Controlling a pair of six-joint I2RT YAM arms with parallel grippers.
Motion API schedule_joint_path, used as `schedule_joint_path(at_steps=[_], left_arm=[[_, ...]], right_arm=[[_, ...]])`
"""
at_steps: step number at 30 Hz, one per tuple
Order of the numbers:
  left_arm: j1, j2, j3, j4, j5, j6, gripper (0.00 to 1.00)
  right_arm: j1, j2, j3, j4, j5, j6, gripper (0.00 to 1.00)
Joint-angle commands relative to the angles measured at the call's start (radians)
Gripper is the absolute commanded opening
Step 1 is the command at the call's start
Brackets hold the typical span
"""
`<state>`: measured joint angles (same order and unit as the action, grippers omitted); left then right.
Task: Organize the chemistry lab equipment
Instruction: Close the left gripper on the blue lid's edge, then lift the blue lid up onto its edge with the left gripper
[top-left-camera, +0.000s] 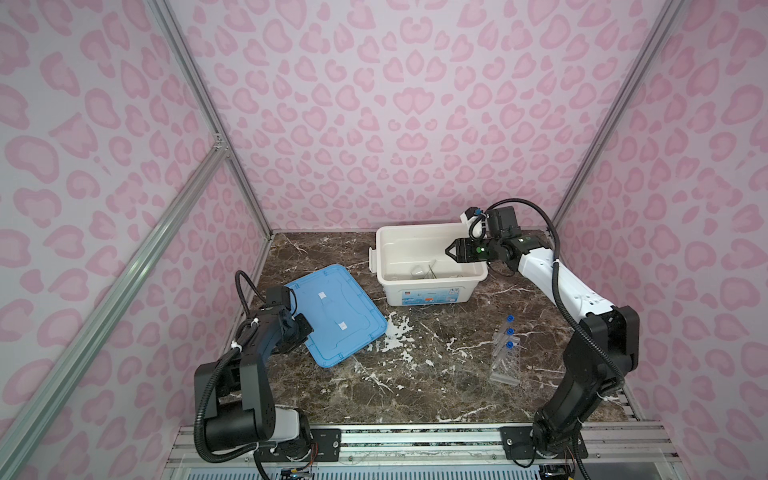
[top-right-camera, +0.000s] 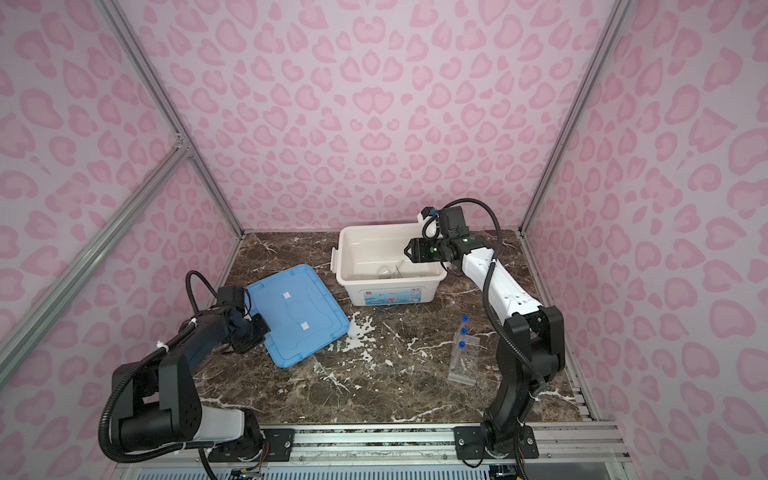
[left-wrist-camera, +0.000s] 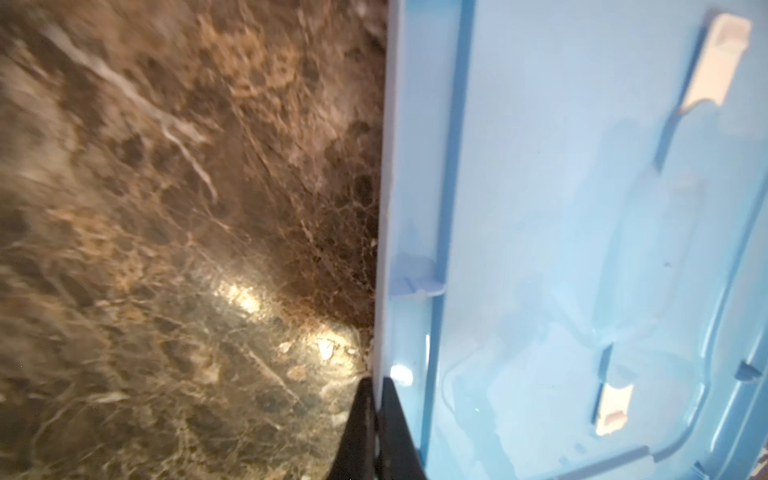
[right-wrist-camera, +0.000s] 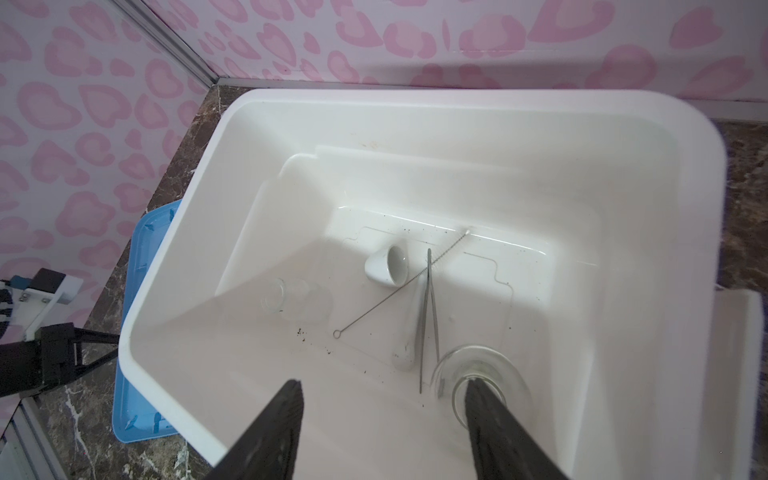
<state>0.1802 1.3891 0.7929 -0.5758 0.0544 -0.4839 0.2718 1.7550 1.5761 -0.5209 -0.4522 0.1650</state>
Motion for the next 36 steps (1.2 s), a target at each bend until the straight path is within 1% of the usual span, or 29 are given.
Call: schedule_joint_path(at_steps=[1,4,8,16,23,25,31,36], left_arm=[[0.001,-0.040,0.054,-0.048,-0.051,0.022,0.04],[0.002,-0.080,0.101,-0.075,-0.073,0.027,0.04],[0.002,-0.130,0.156,-0.099,-0.084,0.024,0.04],[0.002,-0.223,0.252,-0.149,-0.157,0.026,0.04],[0.002,-0.298,0.334,-0.176,-0.213,0.032,0.04],[0.002,-0.313,0.358,-0.180,-0.205,0.037,0.04],[-0.009,-0.334,0.423,-0.160,-0.110,0.042,0.04],[-0.055,-0.338,0.445,-0.118,-0.065,0.050,0.04]], right_arm=[[-0.002,-0.004,-0.001,0.023,-0.012,0.004,0.64],[-0.002,-0.016,-0.011,0.042,-0.036,0.005,0.65],[-0.002,-0.031,-0.023,0.073,-0.100,0.011,0.67],[0.000,-0.049,-0.045,0.130,-0.200,0.036,0.69],[0.000,-0.052,-0.076,0.226,-0.309,0.087,0.71],[0.003,-0.054,-0.079,0.242,-0.326,0.092,0.72],[0.017,-0.043,-0.082,0.316,-0.404,0.130,0.73],[0.030,-0.035,-0.082,0.384,-0.463,0.169,0.74]])
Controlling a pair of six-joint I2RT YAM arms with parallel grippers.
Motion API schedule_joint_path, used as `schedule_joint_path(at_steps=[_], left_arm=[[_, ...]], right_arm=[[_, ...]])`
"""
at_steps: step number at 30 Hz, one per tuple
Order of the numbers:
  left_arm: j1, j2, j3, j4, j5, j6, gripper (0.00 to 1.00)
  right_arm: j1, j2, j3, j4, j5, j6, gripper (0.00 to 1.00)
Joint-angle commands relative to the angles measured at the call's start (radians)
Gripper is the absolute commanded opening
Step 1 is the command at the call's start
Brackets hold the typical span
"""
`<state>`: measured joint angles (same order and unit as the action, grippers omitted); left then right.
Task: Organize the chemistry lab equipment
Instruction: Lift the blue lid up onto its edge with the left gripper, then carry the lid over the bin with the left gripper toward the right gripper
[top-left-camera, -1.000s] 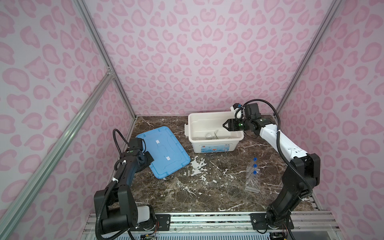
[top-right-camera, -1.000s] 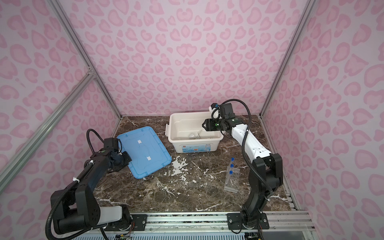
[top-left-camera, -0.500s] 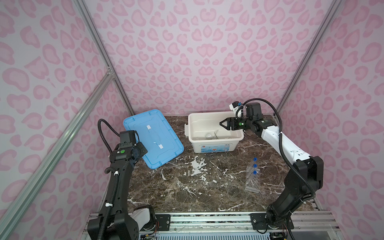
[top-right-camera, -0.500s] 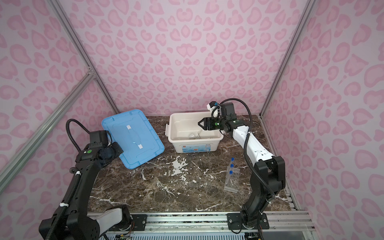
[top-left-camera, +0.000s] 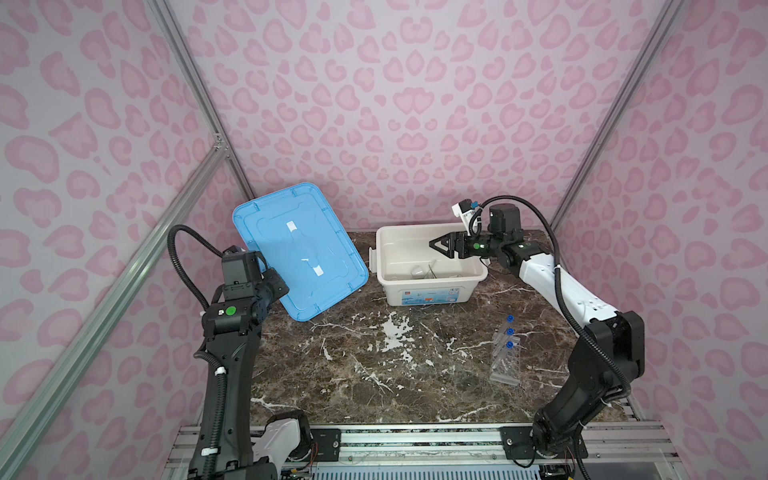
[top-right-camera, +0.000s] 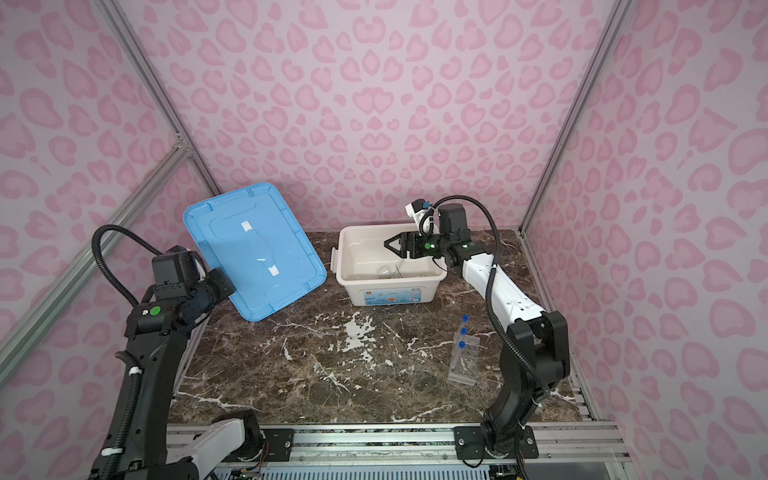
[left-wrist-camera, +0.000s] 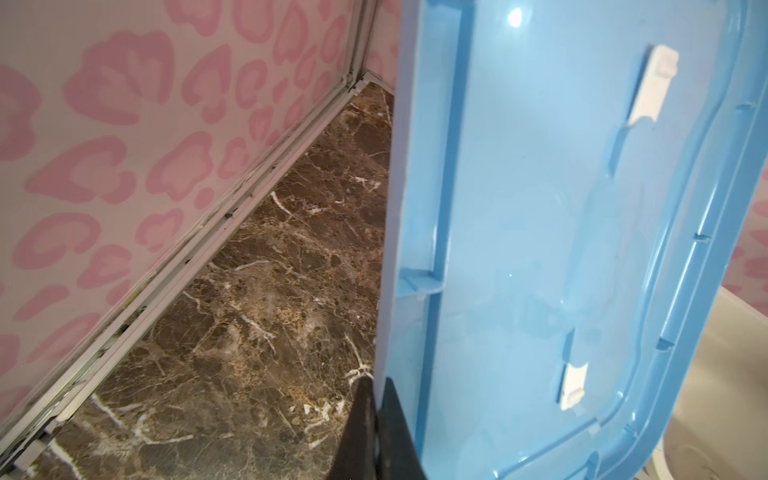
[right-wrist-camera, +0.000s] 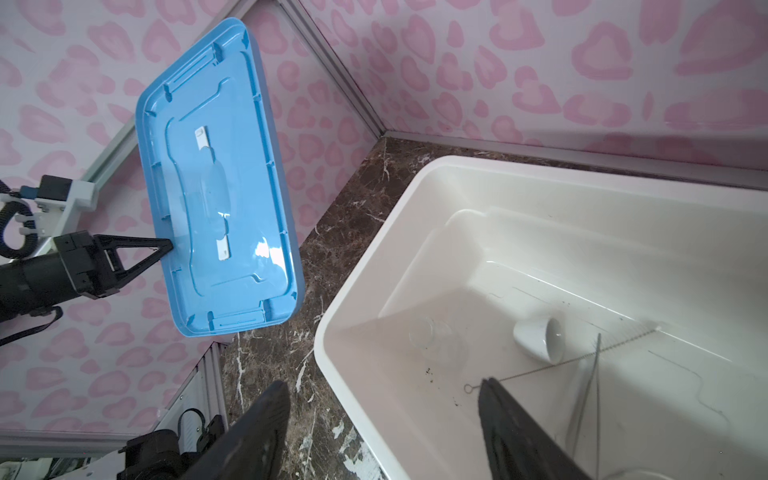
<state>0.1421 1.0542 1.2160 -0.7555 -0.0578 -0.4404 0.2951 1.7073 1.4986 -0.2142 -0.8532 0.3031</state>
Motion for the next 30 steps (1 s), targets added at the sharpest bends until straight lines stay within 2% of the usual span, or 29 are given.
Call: schedule_joint_path(at_steps=[1,13,18,24,30], left_arm=[[-0.028,0.001,0.026,0.068,0.054,0.010,0.04],[-0.244,0.136,0.101,0.175,0.094,0.009,0.04],[-0.294,0.184,0.123,0.249,0.141,-0.004,0.04],[-0.347,0.264,0.215,0.255,0.172,0.005,0.04],[-0.376,0.312,0.243,0.282,0.203,0.001,0.04]], right_arm=[[0.009,0.012,-0.005,0.086,-0.070,0.035,0.74],[0.024,0.011,-0.089,0.233,-0.151,0.134,0.75],[0.030,0.001,-0.110,0.238,-0.162,0.130,0.75],[0.032,-0.016,-0.130,0.268,-0.181,0.149,0.75],[0.033,-0.031,-0.144,0.260,-0.180,0.139,0.74]])
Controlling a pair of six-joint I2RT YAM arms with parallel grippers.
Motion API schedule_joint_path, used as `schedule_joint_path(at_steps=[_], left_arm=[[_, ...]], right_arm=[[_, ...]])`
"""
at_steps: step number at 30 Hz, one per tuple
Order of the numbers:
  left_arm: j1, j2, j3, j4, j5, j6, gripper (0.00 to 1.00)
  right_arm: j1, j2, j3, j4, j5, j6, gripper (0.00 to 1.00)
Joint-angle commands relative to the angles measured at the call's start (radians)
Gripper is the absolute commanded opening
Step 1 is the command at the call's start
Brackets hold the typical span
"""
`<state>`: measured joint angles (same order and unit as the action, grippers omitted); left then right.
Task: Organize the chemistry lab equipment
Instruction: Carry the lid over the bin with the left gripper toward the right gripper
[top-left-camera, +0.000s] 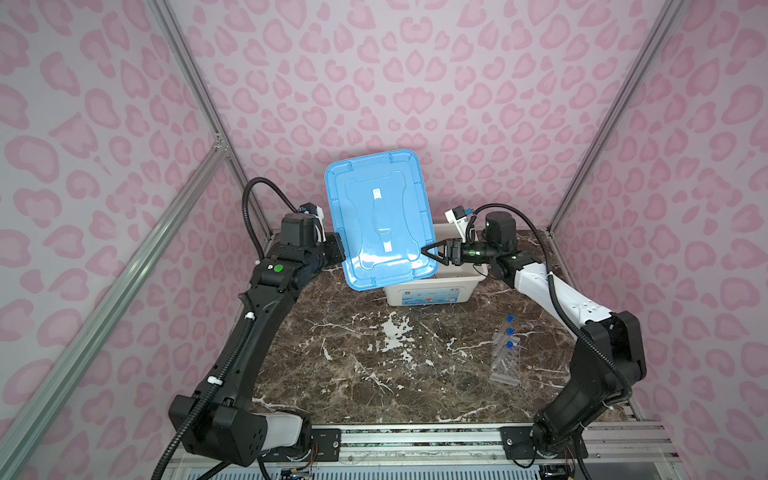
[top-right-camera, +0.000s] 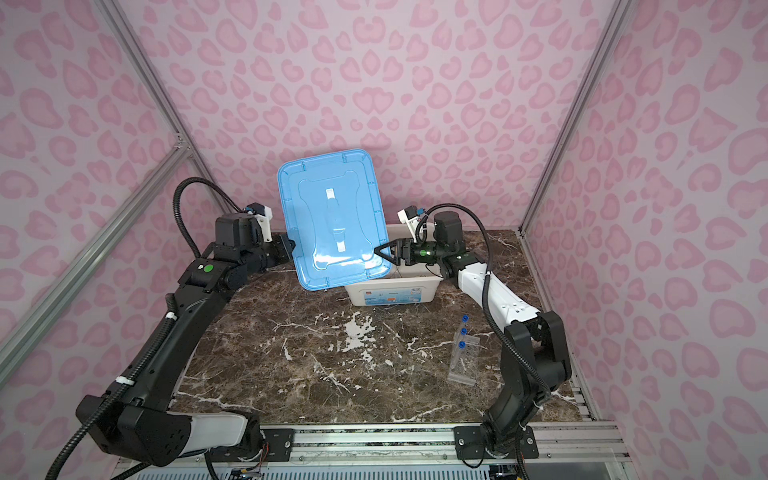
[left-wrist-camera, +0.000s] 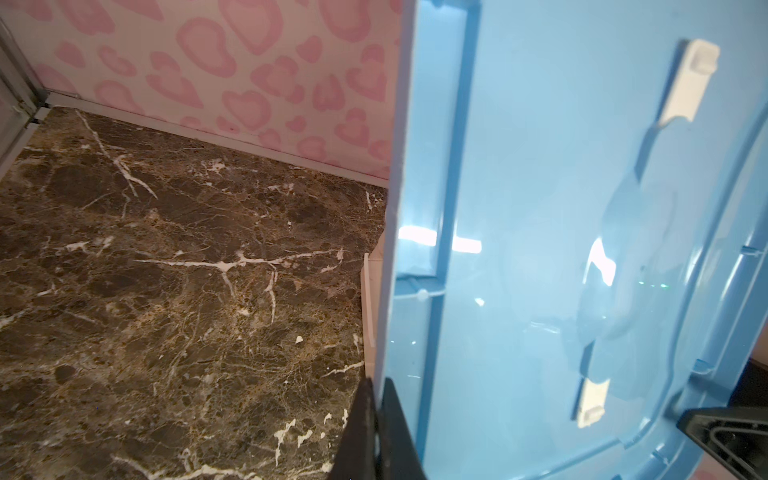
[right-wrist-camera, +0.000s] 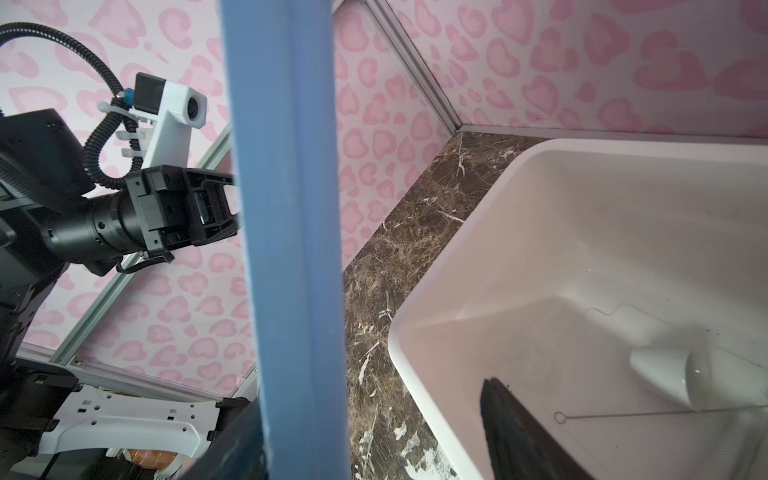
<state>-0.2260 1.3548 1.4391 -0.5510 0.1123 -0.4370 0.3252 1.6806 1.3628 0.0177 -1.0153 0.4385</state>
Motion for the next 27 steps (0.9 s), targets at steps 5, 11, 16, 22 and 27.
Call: schedule_joint_path(at_steps=[5,11,16,22,27], left_arm=[[-0.019,0.038,0.027,0.090,0.043,-0.003,0.04],[-0.023,0.070,0.032,0.127,0.060,-0.024,0.04],[-0.031,0.098,0.038,0.155,0.078,-0.028,0.04],[-0.049,0.139,0.040,0.181,0.103,-0.030,0.05],[-0.064,0.178,0.063,0.191,0.114,-0.039,0.14]], right_arm=[[0.004,-0.024,-0.023,0.050,-0.031,0.017,0.69],[0.005,-0.048,-0.038,0.041,-0.043,0.012,0.57],[0.003,-0.059,-0.035,0.024,-0.044,-0.003,0.47],[0.003,-0.080,-0.039,0.013,-0.018,-0.018,0.28],[-0.009,-0.099,-0.033,-0.064,0.035,-0.074,0.25]])
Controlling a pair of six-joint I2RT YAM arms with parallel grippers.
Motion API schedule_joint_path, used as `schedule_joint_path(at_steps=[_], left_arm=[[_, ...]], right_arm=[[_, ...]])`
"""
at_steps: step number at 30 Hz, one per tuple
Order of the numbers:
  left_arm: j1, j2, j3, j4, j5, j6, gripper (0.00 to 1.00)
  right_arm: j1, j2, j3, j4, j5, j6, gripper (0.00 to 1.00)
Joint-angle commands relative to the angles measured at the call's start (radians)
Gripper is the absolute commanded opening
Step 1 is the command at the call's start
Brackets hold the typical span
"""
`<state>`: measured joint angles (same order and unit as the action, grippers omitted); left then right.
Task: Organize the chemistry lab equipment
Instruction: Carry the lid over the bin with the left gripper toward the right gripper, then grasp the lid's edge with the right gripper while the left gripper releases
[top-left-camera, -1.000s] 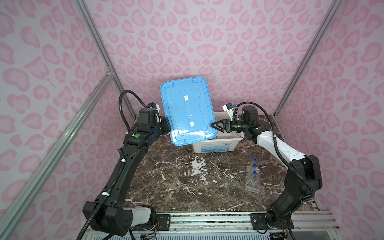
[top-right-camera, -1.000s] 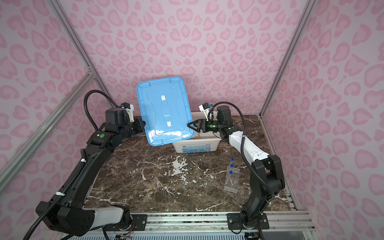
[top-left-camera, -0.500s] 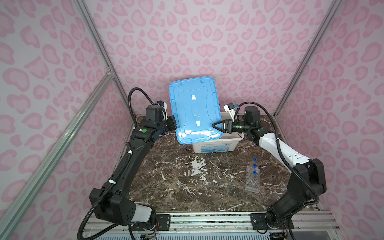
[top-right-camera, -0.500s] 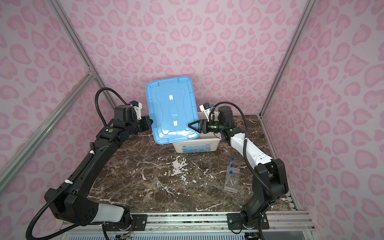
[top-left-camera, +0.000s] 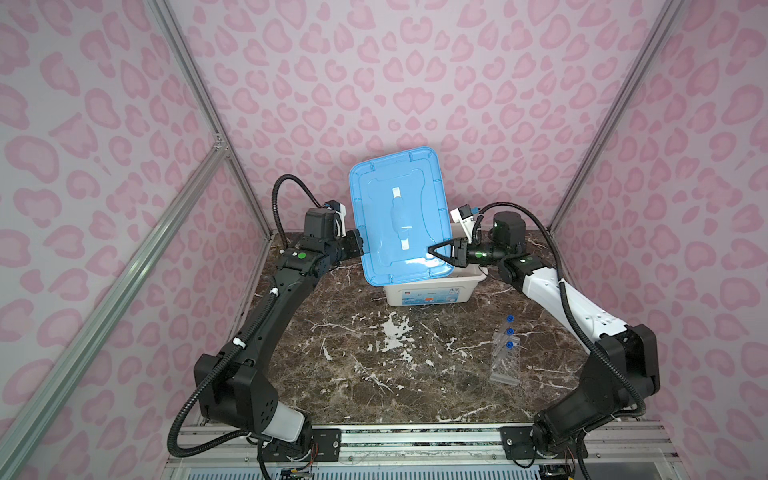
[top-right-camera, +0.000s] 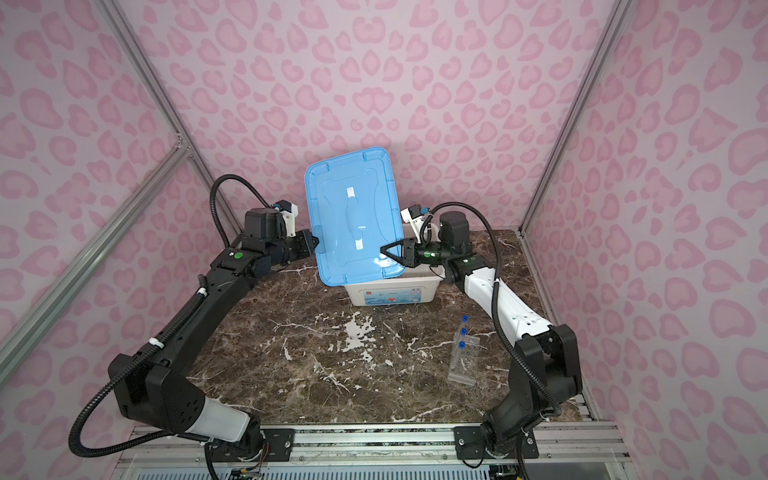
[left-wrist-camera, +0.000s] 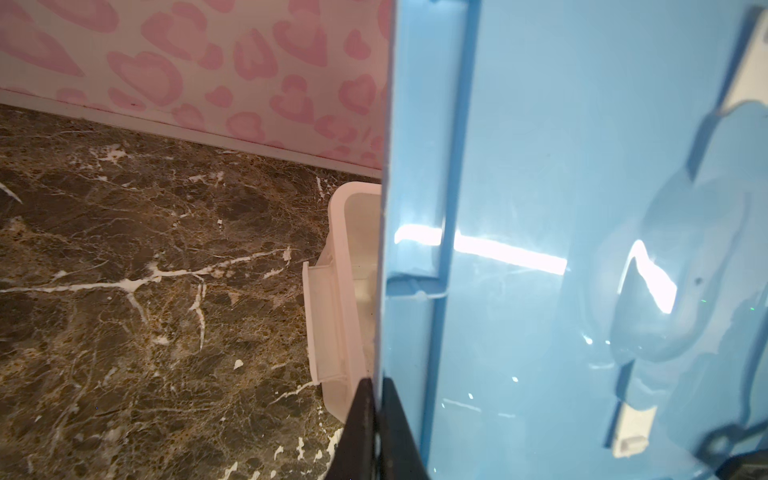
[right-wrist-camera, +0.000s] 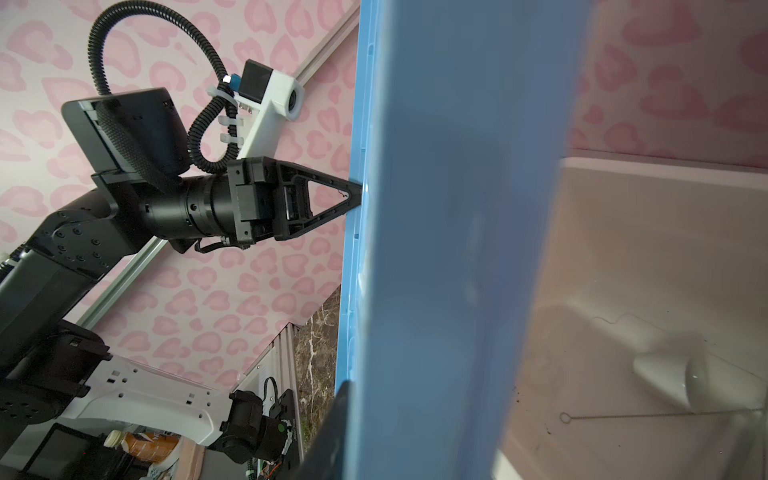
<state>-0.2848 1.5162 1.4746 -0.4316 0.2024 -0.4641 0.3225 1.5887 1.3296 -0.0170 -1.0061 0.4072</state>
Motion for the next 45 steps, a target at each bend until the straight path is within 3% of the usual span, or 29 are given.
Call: schedule_joint_path(at_steps=[1,5,10,15,20,28,35,40,45], left_arm=[[-0.009,0.023,0.034,0.072,0.024,-0.011,0.16],[-0.018,0.050,0.058,0.072,0.028,-0.019,0.24],[-0.020,0.061,0.083,0.061,0.012,-0.029,0.50],[-0.019,0.030,0.088,0.075,-0.024,-0.026,0.74],[-0.018,0.012,0.111,0.081,-0.022,-0.024,0.88],[0.008,-0.016,0.114,0.218,0.132,-0.111,0.91],[0.095,-0.033,0.075,0.407,0.311,-0.310,0.92],[0.157,-0.036,-0.003,0.637,0.430,-0.511,0.94],[0.162,0.026,0.008,0.719,0.528,-0.634,0.92]], right_arm=[[-0.009,-0.012,-0.002,-0.032,0.033,-0.041,0.24],[-0.030,-0.027,-0.006,-0.047,0.070,-0.041,0.15],[-0.040,-0.061,0.016,-0.137,0.144,-0.124,0.11],[-0.040,-0.121,0.052,-0.250,0.335,-0.253,0.07],[-0.028,-0.198,0.046,-0.273,0.541,-0.349,0.05],[0.096,-0.303,0.034,-0.321,0.946,-0.673,0.07],[0.220,-0.353,-0.054,-0.196,1.286,-0.888,0.08],[0.292,-0.385,-0.143,-0.051,1.418,-1.077,0.08],[0.355,-0.383,-0.210,0.064,1.502,-1.250,0.08]])
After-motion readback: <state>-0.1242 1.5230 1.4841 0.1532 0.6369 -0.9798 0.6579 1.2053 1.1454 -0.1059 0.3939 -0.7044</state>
